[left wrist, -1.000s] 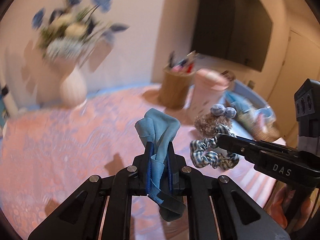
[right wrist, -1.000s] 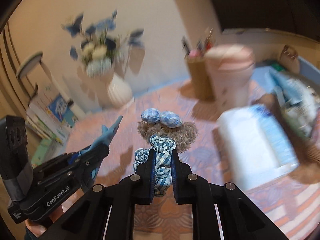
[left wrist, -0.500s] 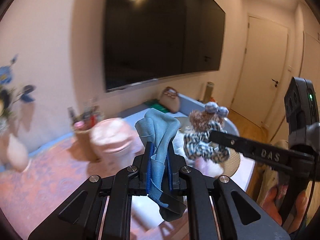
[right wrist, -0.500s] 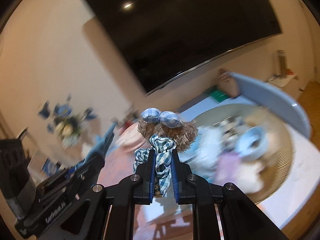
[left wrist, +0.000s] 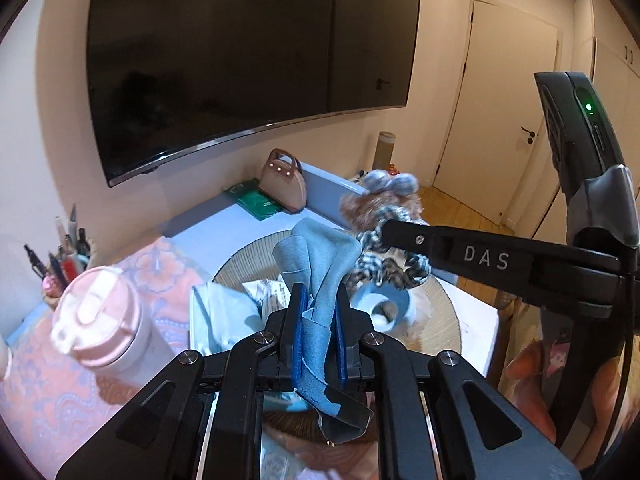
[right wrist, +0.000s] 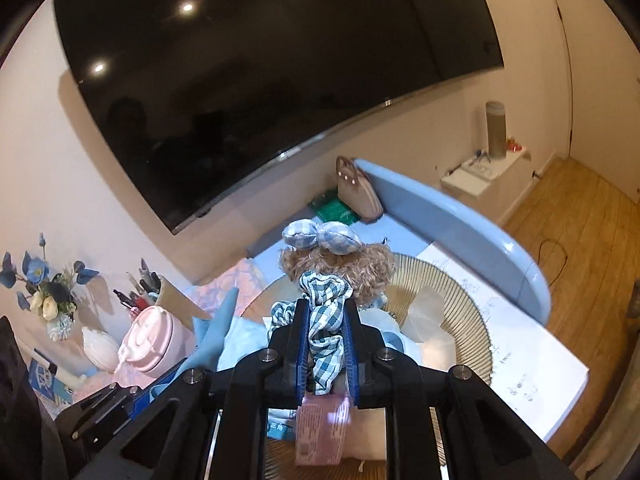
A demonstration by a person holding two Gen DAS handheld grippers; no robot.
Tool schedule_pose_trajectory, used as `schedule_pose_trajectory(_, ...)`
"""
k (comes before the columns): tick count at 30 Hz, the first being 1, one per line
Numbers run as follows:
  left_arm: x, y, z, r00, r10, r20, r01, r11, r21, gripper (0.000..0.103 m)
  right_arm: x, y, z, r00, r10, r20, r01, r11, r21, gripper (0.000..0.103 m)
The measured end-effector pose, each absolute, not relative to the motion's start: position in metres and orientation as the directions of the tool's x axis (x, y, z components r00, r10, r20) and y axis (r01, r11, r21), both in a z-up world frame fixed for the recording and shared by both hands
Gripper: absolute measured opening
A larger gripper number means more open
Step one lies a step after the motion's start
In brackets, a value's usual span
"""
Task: Organize soft objects
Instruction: 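Carry the teal cloth and scrunchie with bear to the amber bowl and release both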
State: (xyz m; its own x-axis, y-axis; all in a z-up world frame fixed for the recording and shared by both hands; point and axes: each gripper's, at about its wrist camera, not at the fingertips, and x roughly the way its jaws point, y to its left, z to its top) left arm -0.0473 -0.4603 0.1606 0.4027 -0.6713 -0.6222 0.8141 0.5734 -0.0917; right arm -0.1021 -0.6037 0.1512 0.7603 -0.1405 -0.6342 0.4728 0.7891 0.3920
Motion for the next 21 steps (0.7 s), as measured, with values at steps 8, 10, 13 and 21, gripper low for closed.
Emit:
schedule_pose_trajectory(8, -0.039, -0.460, 0.137, 0.383, -0.641, -0.665, 0.801, 0.590, -0.107, 0.063, -0.113, -0.620, 0.132, 0.740, -0.131, -0.660, 0.508, 0.752, 0.420, 0.053)
schedule_pose_trajectory(10, -0.043, -0.453, 0.136, 0.363, -0.648, -0.670, 0.808, 0.576, -0.120, 0.063, -0.120, -0.621, 0.130, 0.745, -0.116, -0.657, 0.506, 0.740, 0.443, 0.053)
schedule_pose_trajectory(13, -0.053, -0.438, 0.143, 0.376, -0.659, -0.651, 0.816, 0.569, -0.105, 0.063, -0.130, -0.615, 0.132, 0.754, -0.110, -0.648, 0.500, 0.736, 0.457, 0.053)
schedule_pose_trajectory(21, -0.073, -0.369, 0.167, 0.420, -0.662, -0.621, 0.812, 0.580, -0.069, 0.063, -0.142, -0.564, 0.144, 0.766, -0.093, -0.636, 0.442, 0.794, 0.416, 0.054)
